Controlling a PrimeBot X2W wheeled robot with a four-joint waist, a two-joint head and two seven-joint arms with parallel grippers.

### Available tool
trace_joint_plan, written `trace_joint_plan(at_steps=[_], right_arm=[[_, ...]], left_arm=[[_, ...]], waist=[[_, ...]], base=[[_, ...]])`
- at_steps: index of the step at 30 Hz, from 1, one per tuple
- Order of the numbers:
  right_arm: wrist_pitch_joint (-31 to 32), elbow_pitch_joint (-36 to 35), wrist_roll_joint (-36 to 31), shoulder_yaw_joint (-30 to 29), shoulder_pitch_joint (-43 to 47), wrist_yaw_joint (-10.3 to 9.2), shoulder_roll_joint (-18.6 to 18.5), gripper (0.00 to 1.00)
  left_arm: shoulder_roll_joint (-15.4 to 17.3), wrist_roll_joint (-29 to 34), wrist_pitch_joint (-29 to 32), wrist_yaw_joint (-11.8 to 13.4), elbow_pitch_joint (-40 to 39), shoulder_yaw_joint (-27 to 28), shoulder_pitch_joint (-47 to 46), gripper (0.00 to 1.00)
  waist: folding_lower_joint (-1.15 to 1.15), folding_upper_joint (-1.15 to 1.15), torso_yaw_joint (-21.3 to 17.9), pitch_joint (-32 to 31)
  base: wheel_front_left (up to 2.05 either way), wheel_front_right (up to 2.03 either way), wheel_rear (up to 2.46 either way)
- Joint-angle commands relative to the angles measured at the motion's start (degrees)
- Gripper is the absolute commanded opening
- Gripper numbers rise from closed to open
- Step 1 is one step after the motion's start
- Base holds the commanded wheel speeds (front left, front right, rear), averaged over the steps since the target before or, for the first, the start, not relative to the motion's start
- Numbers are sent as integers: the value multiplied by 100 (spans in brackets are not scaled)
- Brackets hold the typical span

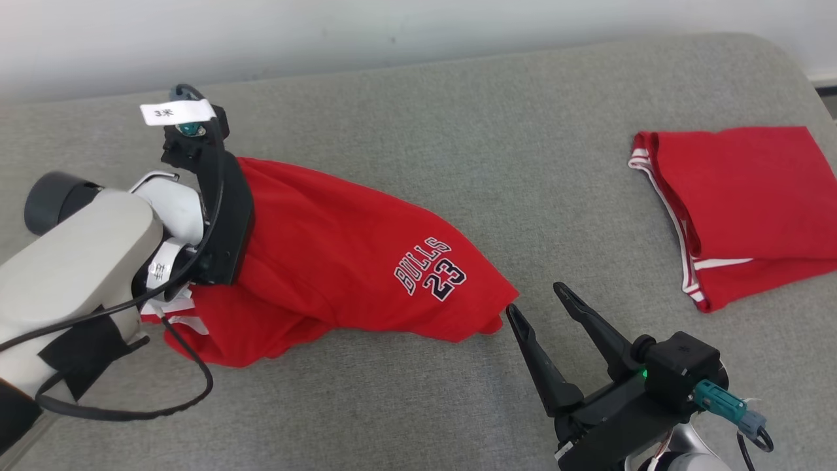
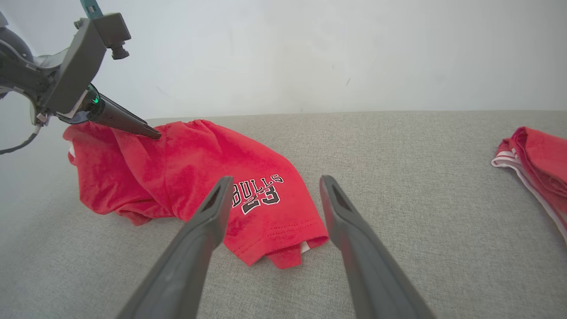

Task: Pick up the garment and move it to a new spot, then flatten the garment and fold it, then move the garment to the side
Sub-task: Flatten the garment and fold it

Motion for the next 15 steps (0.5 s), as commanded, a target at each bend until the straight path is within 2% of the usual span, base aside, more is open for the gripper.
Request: trace_joint_plan(at_steps=[1,7,9,10,12,15], right_arm=[[-49,-11,22,-1,-16,-5,-5,100],[-73,1,-9,9,-82,-5,-6,100],[-60,11,-26,26,-108,-5,-5,100],[-59,8,-44,25,-119,-5,-6,100],[-36,9,-68,5,-112,-5,-7,100],[-8,0,-101,-45,-99,-5,-6,100]], left_arm=[[24,-41,20,1,24,31,109,100],[11,-284,-63,22,171,159,312,98],[1,-305,-135,8,215,183,330,4],[-18,-303,-193,3,220,203,322,0],[-71,-362,-377,11,197,311,321,0],[-177,-215,-1030,32,110,513,163,0]], waist=[[-1,0,-165,184],[-1,0,-169,278],[-1,0,-137,278],[-1,0,-106,270],[-1,0,-34,254],[-1,0,116,192]], base=[[0,0,0],[0,0,0],[0,0,0],[0,0,0],[0,0,0],[0,0,0]])
